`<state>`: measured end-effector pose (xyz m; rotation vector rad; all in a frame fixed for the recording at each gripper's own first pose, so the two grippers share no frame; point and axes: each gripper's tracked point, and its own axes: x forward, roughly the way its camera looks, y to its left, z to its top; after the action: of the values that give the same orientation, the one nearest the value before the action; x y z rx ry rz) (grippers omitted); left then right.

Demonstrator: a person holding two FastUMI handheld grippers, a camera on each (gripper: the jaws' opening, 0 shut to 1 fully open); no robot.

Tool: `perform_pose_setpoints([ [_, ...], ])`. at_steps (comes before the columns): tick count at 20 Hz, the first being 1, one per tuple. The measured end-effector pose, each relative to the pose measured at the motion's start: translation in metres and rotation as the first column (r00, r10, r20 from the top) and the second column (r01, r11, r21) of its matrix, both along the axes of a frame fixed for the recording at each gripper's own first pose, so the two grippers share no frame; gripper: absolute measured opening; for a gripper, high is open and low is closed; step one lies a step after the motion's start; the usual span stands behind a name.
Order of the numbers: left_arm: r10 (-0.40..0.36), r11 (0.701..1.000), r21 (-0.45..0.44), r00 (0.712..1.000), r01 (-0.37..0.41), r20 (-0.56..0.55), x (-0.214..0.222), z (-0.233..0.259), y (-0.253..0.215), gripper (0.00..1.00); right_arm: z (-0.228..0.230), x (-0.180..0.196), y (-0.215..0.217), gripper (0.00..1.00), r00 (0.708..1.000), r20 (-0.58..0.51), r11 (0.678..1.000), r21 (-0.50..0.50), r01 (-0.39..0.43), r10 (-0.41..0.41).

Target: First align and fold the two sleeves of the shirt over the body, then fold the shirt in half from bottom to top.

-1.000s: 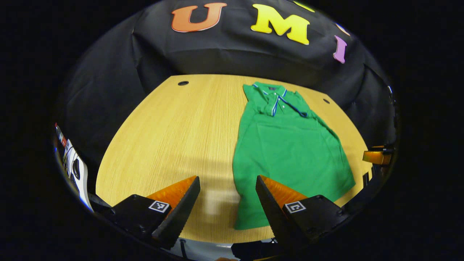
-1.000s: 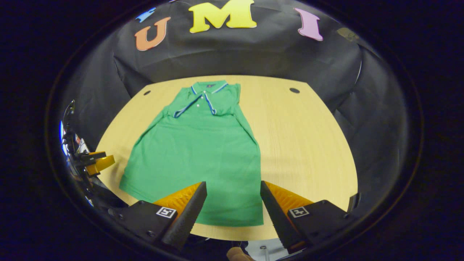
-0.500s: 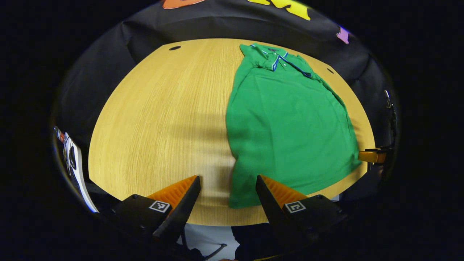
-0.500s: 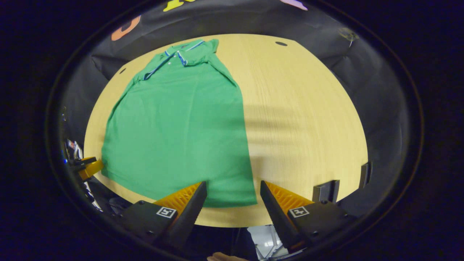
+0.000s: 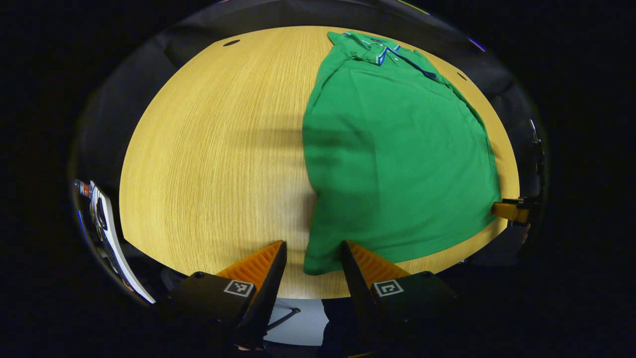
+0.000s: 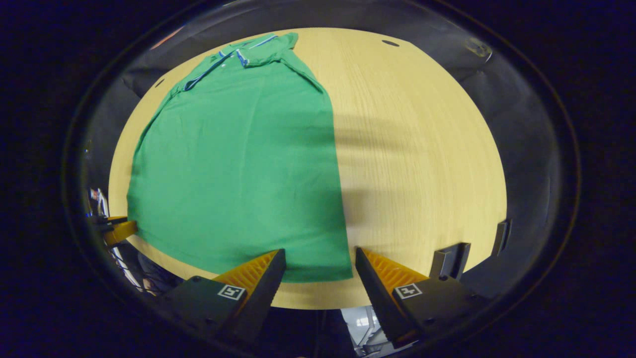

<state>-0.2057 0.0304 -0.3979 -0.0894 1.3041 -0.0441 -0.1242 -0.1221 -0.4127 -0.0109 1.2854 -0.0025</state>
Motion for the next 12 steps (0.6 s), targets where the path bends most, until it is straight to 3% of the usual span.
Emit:
perform_pose_setpoints([
  [1, -0.007, 1.000, 0.003, 1.000, 0.007, -0.005, 0.0001, 0.0001, 0.0003, 0.72, -0.0008, 0.0008, 0.0011, 0.92, 1.000, -0.009, 1.000, 0.000, 0.005, -0.005],
  [2, -0.007, 1.000, 0.004, 1.000, 0.007, -0.011, 0.0000, 0.0004, 0.0001, 0.77, -0.0011, 0.0004, 0.0009, 0.86, 1.000, -0.018, 1.000, -0.002, 0.004, -0.004],
  [3, -0.004, 1.000, 0.003, 1.000, 0.004, -0.017, 0.0006, -0.0001, -0.0004, 0.70, -0.0005, 0.0009, 0.0007, 0.83, 1.000, -0.026, 1.000, -0.003, 0.002, -0.002],
  [5, -0.003, 1.000, 0.001, 0.999, 0.003, -0.034, 0.0004, -0.0003, -0.0014, 0.74, -0.0008, 0.0008, 0.0007, 0.72, 0.999, -0.045, 1.000, -0.001, 0.013, -0.014],
  [6, -0.001, 1.000, -0.003, 0.999, 0.001, -0.040, 0.0002, 0.0000, -0.0012, 0.66, -0.0010, 0.0007, 0.0011, 0.66, 0.998, -0.055, 1.000, -0.004, 0.006, -0.006],
  [7, -0.012, 1.000, -0.005, 0.999, 0.012, -0.048, -0.0011, -0.0005, -0.0025, 0.72, -0.0005, 0.0016, 0.0007, 0.66, 0.998, -0.057, 1.000, -0.007, 0.005, -0.005],
  [10, -0.023, 1.000, -0.017, 0.998, 0.022, -0.059, -0.0013, 0.0009, -0.0047, 0.48, -0.0018, 0.0022, 0.0003, 0.34, 0.997, -0.071, 0.999, 0.003, 0.038, -0.038],
  [12, -0.014, 1.000, -0.021, 0.998, 0.013, -0.061, -0.0012, 0.0000, -0.0076, 0.34, -0.0012, 0.0017, 0.0001, 0.30, 0.997, -0.076, 1.000, 0.000, 0.019, -0.019],
])
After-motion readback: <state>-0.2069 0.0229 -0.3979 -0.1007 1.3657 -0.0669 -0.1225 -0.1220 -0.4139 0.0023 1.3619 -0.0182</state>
